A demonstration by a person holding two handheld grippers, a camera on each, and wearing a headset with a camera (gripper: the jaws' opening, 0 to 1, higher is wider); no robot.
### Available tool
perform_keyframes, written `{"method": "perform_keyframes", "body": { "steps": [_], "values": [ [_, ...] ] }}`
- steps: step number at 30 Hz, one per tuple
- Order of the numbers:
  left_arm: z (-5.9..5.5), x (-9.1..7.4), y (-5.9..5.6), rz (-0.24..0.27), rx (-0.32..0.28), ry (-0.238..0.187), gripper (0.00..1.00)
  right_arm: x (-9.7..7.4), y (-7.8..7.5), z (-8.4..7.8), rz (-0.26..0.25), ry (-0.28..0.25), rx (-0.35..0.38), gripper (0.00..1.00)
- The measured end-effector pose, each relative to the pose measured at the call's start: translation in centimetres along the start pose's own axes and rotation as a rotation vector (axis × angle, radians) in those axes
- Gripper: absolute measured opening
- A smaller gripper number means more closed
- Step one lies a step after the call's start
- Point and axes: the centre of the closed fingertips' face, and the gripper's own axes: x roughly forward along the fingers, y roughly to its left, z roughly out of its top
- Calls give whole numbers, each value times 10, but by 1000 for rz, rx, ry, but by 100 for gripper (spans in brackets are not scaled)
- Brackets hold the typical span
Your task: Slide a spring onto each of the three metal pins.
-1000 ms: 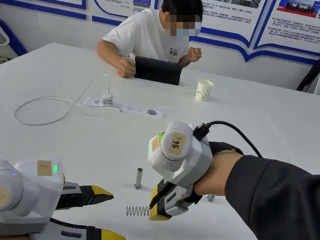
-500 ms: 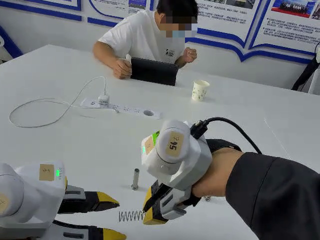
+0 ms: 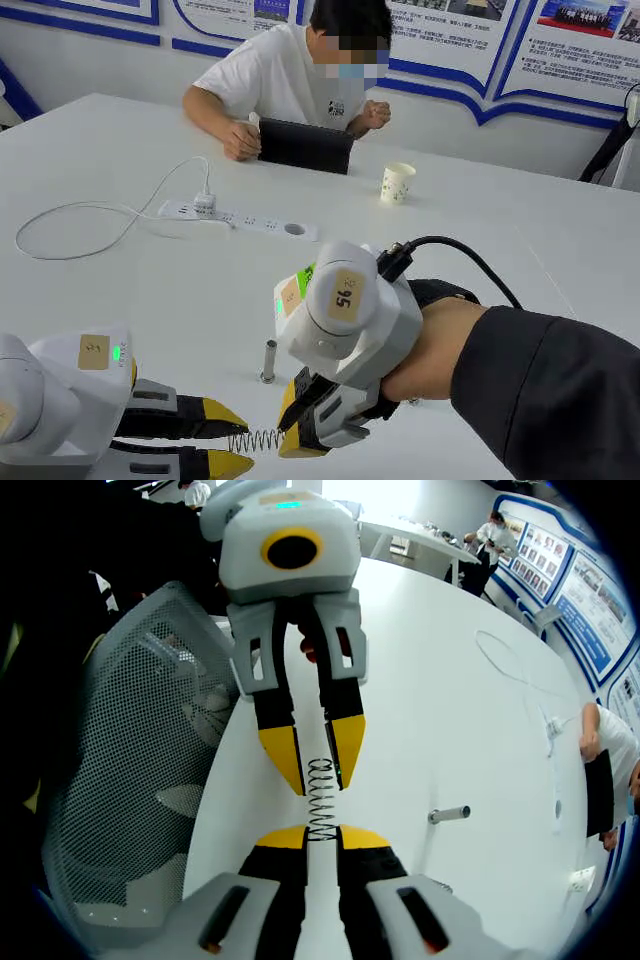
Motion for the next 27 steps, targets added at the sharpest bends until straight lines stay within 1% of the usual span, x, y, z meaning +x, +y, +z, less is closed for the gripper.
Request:
{"method": "perform_keyframes", "body": {
  "steps": [3,10,18,21,27],
  "values": [
    [0,0,-2,-7,7,4,13,-1,2,0,2,1,-6,12],
    [0,1,-5,-21,14,6,11,-1,4,-1,5,1,-6,12],
    [0,2,-9,-43,5,4,10,1,6,-2,7,0,-7,13],
    [3,1,-10,-47,1,-7,10,3,6,-4,7,5,-8,14],
    [8,0,-10,-45,2,-25,10,5,6,-8,13,10,-5,14]
  ]
}}
